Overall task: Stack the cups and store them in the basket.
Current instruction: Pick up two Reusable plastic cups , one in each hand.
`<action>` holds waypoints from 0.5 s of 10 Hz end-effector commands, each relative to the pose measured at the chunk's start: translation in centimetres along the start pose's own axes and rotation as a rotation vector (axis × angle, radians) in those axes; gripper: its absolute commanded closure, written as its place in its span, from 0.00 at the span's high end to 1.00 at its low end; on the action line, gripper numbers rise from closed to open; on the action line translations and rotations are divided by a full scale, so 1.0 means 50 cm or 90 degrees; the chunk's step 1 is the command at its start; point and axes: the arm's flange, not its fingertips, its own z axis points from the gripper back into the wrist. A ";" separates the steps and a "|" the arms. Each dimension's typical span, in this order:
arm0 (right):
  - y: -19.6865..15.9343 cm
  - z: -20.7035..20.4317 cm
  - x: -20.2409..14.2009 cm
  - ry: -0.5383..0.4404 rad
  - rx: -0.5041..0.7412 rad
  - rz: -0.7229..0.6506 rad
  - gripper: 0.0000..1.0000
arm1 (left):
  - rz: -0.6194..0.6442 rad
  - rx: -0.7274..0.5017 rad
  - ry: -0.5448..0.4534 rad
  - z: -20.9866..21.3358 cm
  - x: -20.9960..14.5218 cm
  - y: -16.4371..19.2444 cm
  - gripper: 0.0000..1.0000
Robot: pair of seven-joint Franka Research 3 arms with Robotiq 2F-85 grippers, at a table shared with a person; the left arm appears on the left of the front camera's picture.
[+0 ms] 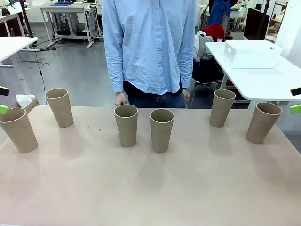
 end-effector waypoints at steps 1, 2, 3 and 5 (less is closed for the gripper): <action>-0.007 -0.001 -0.003 -0.018 0.003 0.012 1.00 | -0.013 -0.001 -0.013 0.000 0.001 0.003 1.00; -0.007 -0.001 -0.003 -0.018 0.003 0.012 1.00 | -0.013 -0.001 -0.013 0.000 0.001 0.003 1.00; -0.007 -0.001 -0.003 -0.018 0.003 0.012 1.00 | -0.013 -0.001 -0.013 0.000 0.001 0.003 1.00; -0.007 -0.001 -0.003 -0.018 0.003 0.012 1.00 | -0.013 -0.001 -0.013 0.000 0.001 0.003 1.00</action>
